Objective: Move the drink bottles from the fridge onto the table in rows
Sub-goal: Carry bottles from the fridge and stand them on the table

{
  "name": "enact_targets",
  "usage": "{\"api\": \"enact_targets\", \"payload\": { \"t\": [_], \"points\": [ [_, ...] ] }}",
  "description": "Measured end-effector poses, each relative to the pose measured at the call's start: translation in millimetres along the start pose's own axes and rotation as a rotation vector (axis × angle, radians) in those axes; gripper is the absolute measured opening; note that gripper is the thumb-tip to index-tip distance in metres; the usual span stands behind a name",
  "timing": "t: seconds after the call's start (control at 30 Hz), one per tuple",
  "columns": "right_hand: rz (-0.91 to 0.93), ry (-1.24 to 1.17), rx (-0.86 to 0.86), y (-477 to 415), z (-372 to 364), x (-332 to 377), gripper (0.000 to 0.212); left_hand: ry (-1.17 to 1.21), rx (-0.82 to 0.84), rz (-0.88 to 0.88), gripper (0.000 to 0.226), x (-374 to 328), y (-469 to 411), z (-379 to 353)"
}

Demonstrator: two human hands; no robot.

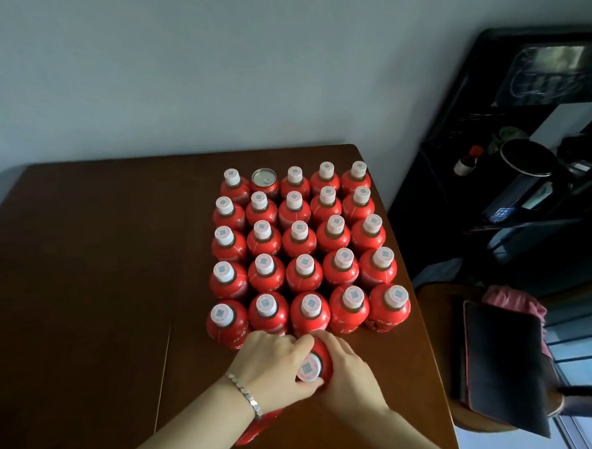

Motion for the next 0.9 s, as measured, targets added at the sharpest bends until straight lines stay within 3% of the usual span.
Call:
{"api": "enact_targets", "payload": {
  "t": [0.07,0.27,0.33,0.47,0.57,0.7,0.9],
  "points": [
    [-0.058,-0.091,-0.02,-2,-16,5,0.066,-0.02,-0.004,0.054,0.041,12,12,-2],
    [-0.165,-0.193,-0.071,-16,-58,16,0.067,0.159,0.041,0.473,0.04,54,53,-32],
    [-0.186,-0.209,-0.088,-19,-68,20,0.067,0.304,-0.064,0.597,0.045,63,61,-37],
    [-0.274,-0.205,-0.045,-20,-79,24,0.076,0.525,-0.166,0.897,0.084,77,75,-46],
    [-0.32,-0.195,-0.009,-20,-79,23,0.08,0.95,-0.086,1.102,0.07,72,76,-57],
    [-0.328,-0.156,0.016,-23,-77,22,0.079,1.047,-0.182,1.11,0.055,68,69,-60],
    [-0.369,-0.152,0.03,-27,-79,25,0.086,1.019,-0.221,1.141,0.058,66,65,-62]
  ]
}}
Point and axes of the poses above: each hand's wrist, its own y-axis away from the middle knuckle, its own z-axis out of the back of the hand, x = y × z, the point moved 2 cm from there along -y, towards the middle knuckle
